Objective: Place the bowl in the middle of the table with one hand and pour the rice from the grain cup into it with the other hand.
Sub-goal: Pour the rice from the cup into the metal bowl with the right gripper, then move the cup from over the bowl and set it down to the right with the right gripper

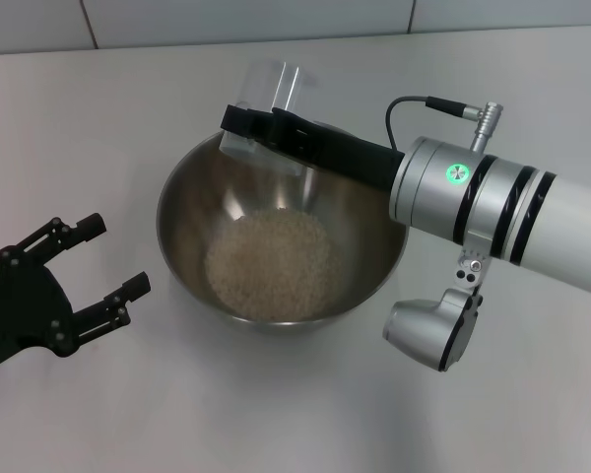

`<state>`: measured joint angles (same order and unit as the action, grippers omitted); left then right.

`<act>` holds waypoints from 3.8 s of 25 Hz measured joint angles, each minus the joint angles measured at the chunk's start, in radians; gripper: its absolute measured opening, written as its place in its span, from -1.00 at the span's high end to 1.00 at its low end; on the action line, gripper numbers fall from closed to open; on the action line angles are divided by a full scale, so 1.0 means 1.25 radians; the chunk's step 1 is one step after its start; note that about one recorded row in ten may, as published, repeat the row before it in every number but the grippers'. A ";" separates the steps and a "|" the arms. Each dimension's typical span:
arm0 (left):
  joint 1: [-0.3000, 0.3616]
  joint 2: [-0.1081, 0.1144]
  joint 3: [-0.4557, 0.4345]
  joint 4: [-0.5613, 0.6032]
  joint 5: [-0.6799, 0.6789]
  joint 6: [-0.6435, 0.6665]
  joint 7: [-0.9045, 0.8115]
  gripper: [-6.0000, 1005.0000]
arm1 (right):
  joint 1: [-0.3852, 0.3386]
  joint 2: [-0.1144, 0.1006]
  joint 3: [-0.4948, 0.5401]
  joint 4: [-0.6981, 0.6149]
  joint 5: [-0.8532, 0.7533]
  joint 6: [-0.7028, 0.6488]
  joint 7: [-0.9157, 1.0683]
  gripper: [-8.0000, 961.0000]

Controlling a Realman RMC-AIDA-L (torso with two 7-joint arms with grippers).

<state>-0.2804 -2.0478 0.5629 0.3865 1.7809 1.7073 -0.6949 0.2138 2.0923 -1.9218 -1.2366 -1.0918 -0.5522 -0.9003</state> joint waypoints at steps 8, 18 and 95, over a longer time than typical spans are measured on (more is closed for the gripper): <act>0.003 0.000 0.000 0.000 0.000 0.003 0.000 -0.61 | 0.000 -0.002 0.001 0.009 0.125 -0.007 0.127 0.89; 0.001 0.001 0.000 0.000 0.000 0.004 0.000 -0.61 | 0.002 -0.007 0.114 0.093 0.134 -0.163 0.596 0.89; -0.008 0.004 0.007 -0.005 0.006 0.027 -0.001 -0.61 | 0.125 -0.008 0.443 0.820 0.514 -0.436 1.047 0.86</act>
<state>-0.2902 -2.0428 0.5711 0.3799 1.7886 1.7413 -0.6964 0.3701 2.0821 -1.3676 -0.2113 -0.4493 -1.0978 0.4089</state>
